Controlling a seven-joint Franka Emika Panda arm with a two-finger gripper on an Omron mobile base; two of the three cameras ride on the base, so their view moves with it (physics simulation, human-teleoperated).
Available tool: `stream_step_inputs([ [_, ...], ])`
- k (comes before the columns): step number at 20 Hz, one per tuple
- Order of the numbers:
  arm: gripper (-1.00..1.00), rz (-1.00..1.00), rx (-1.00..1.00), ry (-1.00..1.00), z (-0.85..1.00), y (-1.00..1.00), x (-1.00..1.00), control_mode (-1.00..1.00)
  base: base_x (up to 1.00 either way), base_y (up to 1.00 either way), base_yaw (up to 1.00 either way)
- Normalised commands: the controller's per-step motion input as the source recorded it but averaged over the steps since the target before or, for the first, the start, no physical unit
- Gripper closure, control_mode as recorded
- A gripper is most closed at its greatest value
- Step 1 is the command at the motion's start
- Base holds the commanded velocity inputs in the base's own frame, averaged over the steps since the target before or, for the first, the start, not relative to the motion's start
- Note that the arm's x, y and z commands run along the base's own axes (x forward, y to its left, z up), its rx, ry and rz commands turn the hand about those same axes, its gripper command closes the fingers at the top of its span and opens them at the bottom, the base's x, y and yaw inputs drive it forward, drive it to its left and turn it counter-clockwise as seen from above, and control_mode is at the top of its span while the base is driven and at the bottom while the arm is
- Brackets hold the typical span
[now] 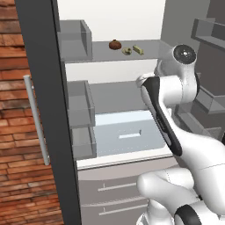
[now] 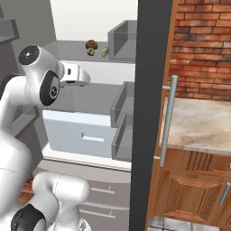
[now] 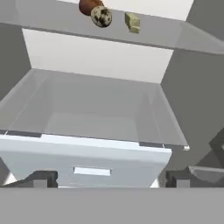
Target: Pick the egg and butter from the fridge and place them by the bowl for mixing.
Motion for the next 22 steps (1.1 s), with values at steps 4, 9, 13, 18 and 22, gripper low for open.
stream_step_inputs([
  [4, -1.00, 0.00, 0.00, -0.34, 0.32, 0.00, -0.01, -1.00, 0.00, 0.00, 0.00],
  [9, -1.00, 0.00, 0.02, -0.31, 0.42, 0.00, -0.01, -1.00, 0.00, 0.00, 0.00],
  [13, -1.00, 0.00, 0.09, -0.26, 0.55, 0.00, -0.01, -1.00, 0.00, 0.00, 0.00],
  [18, -1.00, 0.00, 0.05, -0.13, 0.28, -0.02, 0.00, -1.00, 0.00, 0.00, 0.00],
  [22, -1.00, 0.00, 0.04, 0.00, 0.01, 0.00, 0.01, -1.00, 0.00, 0.00, 0.00],
])
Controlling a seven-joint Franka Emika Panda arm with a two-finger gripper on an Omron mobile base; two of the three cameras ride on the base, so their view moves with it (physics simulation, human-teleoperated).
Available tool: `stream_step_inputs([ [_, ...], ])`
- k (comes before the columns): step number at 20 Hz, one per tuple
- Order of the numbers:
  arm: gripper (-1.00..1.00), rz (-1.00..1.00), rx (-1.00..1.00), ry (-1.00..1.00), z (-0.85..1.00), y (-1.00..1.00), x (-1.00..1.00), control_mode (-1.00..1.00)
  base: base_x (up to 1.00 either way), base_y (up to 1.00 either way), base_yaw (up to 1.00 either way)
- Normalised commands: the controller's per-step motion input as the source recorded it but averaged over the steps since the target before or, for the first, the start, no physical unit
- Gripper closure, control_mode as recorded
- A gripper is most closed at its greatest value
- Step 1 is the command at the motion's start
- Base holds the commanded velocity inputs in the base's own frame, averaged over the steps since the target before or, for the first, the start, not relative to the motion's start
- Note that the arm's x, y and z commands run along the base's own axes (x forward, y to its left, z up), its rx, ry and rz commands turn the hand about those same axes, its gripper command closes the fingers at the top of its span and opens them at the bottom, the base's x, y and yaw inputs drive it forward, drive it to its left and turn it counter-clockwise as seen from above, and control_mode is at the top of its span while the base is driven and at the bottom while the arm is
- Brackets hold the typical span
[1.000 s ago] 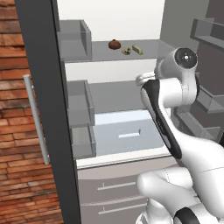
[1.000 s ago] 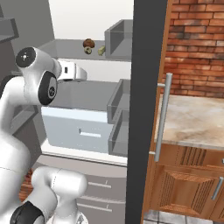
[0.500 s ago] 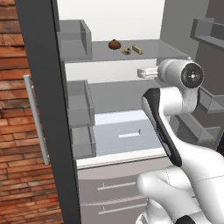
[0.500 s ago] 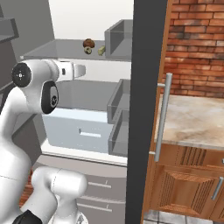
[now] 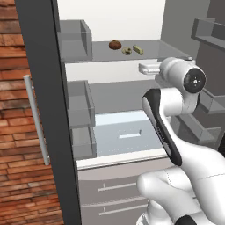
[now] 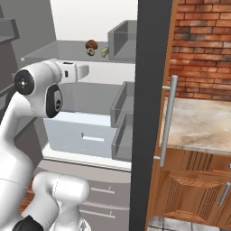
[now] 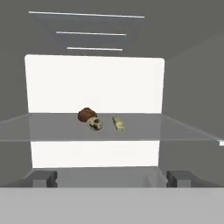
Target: Pick the egg and butter from the fridge and place them by the bowl for mixing.
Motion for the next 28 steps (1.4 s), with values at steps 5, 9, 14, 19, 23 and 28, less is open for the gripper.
stream_step_inputs([
  [5, -1.00, 0.09, 0.22, 0.08, 0.12, 0.01, 0.04, -1.00, 0.00, 0.00, 0.00],
  [9, -1.00, 0.08, 0.19, 0.15, 0.32, 0.00, 0.05, -1.00, 0.00, 0.00, 0.00],
  [14, -1.00, 0.01, 0.06, 0.24, 0.31, 0.00, 0.29, -1.00, 0.00, 0.00, 0.00],
  [19, -1.00, 0.00, 0.00, 0.09, 0.01, 0.00, 0.34, -1.00, 0.00, 0.00, 0.00],
  [23, -1.00, 0.00, -0.03, 0.00, -0.03, 0.00, 0.20, -1.00, 0.00, 0.00, 0.00],
  [28, -1.00, 0.00, -0.07, 0.04, -0.10, 0.01, 0.38, -1.00, 0.00, 0.00, 0.00],
])
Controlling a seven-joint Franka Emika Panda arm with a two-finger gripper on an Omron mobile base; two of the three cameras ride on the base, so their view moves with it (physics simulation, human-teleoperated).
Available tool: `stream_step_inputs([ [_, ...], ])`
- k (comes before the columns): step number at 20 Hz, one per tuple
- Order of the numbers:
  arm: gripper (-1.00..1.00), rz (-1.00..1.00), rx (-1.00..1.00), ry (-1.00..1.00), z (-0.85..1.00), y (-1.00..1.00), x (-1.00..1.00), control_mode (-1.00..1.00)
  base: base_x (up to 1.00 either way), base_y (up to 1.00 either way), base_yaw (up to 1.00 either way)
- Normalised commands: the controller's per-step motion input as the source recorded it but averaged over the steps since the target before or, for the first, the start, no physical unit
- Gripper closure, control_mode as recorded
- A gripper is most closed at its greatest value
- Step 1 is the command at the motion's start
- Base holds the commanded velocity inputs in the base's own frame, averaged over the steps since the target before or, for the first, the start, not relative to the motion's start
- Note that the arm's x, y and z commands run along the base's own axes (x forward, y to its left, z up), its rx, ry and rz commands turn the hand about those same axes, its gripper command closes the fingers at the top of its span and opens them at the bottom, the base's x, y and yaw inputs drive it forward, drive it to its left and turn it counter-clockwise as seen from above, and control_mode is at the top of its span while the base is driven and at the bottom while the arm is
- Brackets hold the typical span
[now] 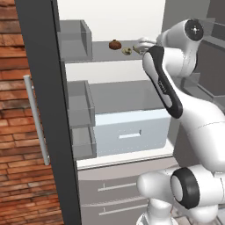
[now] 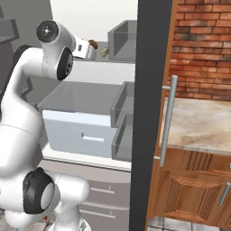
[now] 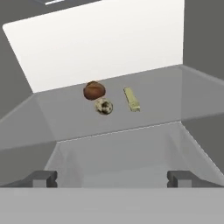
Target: Pick the egg and butter from the fridge and place them by the bowl for mixing.
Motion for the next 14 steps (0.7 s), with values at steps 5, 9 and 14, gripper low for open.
stream_step_inputs([
  [5, -1.00, 0.04, -0.03, 0.09, 0.00, 0.00, 0.26, -1.00, 0.00, 0.00, 0.00],
  [9, -1.00, 0.05, 0.00, 0.13, 0.00, 0.00, 0.35, -1.00, 0.00, 0.00, 0.00],
  [14, -1.00, 0.06, -0.08, 0.04, -0.09, 0.01, 0.30, -1.00, 0.00, 0.00, 0.00],
])
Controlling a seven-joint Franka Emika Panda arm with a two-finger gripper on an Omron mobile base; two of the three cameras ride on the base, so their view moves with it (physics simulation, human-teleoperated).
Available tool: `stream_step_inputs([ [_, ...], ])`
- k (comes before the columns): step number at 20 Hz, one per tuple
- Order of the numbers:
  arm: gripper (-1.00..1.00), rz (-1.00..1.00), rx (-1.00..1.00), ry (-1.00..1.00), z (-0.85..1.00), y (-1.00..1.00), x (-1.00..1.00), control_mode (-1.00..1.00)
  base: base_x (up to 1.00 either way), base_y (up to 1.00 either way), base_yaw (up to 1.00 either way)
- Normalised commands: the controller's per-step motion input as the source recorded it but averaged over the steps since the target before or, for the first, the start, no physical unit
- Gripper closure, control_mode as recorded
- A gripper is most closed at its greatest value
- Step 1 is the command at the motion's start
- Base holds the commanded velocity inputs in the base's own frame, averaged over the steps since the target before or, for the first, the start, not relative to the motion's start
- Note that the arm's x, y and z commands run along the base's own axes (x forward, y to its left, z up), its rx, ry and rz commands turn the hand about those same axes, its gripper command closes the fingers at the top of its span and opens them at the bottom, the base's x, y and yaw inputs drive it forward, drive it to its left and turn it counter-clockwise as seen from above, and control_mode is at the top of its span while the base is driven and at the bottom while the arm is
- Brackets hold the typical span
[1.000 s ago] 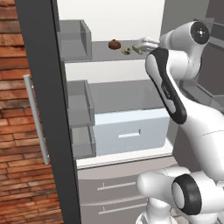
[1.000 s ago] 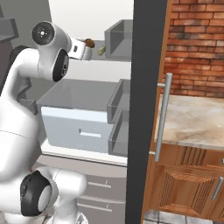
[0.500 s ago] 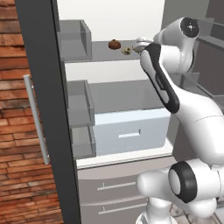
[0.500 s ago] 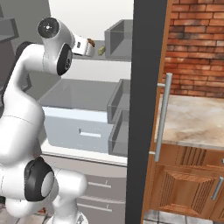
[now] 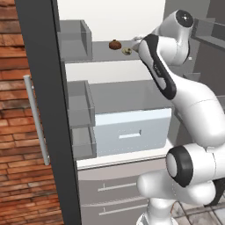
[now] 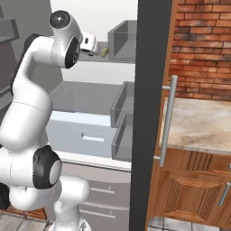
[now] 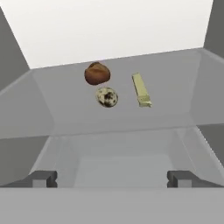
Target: Pick the egg and butter from the fridge and place them by the bowl for mixing.
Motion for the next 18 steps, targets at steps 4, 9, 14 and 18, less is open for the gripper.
stream_step_inputs([
  [4, -1.00, 0.05, -0.15, 0.00, -0.22, 0.04, 0.28, -1.00, 0.00, 0.00, 0.00],
  [9, -1.00, 0.06, -0.17, 0.00, -0.24, 0.04, 0.25, -1.00, 0.00, 0.00, 0.00],
  [14, -1.00, 0.06, -0.07, 0.00, -0.09, 0.02, 0.31, -1.00, 0.00, 0.00, 0.00],
  [18, -1.00, 0.03, 0.00, 0.00, 0.00, 0.01, 0.35, -1.00, 0.00, 0.00, 0.00],
])
